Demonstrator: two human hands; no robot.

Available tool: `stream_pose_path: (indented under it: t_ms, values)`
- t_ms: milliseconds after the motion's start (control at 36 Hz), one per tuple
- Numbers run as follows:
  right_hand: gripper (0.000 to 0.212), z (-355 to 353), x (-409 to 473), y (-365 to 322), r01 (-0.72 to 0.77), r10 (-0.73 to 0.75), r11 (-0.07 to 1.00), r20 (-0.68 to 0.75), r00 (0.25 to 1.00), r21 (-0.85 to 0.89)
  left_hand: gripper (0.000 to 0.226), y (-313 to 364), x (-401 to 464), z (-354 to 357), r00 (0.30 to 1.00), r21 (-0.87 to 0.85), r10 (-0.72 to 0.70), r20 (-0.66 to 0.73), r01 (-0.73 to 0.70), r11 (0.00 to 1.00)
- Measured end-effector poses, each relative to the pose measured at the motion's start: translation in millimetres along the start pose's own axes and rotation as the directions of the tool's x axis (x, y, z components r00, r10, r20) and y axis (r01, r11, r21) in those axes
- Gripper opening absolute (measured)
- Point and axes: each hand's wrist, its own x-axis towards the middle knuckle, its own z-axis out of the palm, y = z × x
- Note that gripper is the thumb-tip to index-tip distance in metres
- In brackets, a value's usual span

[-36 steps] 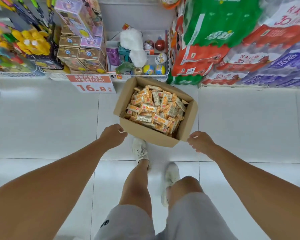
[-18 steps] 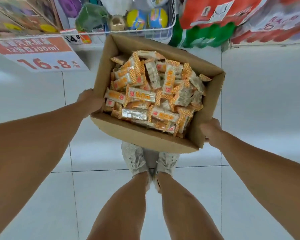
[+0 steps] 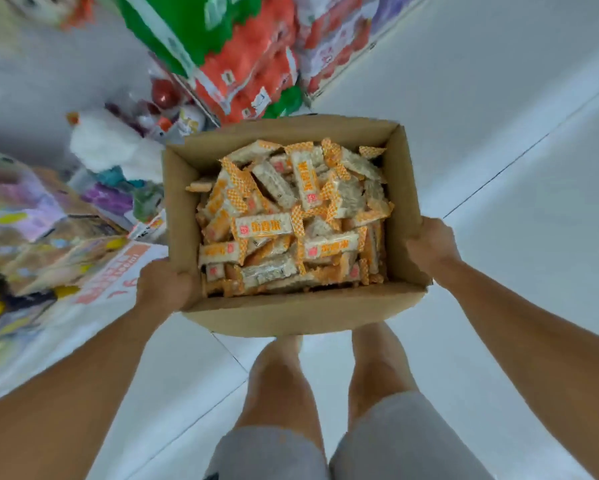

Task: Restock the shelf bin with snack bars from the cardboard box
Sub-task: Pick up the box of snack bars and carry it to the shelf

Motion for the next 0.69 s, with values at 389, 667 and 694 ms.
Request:
stream_pose_path:
  t_ms: [389, 667, 694]
  values:
    - [0.007, -52, -281, 159, -0.324, 0.538, 0.738, -0.226, 0.812, 0.592, 0.036, 179, -150, -80, 0.741, 0.387, 0.607, 0.287, -0.669, 0.634]
    - [0.009, 5, -458, 302, -0.312, 0.828, 0.321, -0.105, 0.551, 0.894, 0.030, 234, -371, 20, 0.373, 0.456, 0.754, 0.541, -0.883, 0.109]
    - [0.009, 14, -476, 316, -0.303, 0.847, 0.286, -0.091, 0.524, 0.909, 0.028, 232, -394, 36, 0.343, 0.456, 0.748, 0.568, -0.888, 0.061]
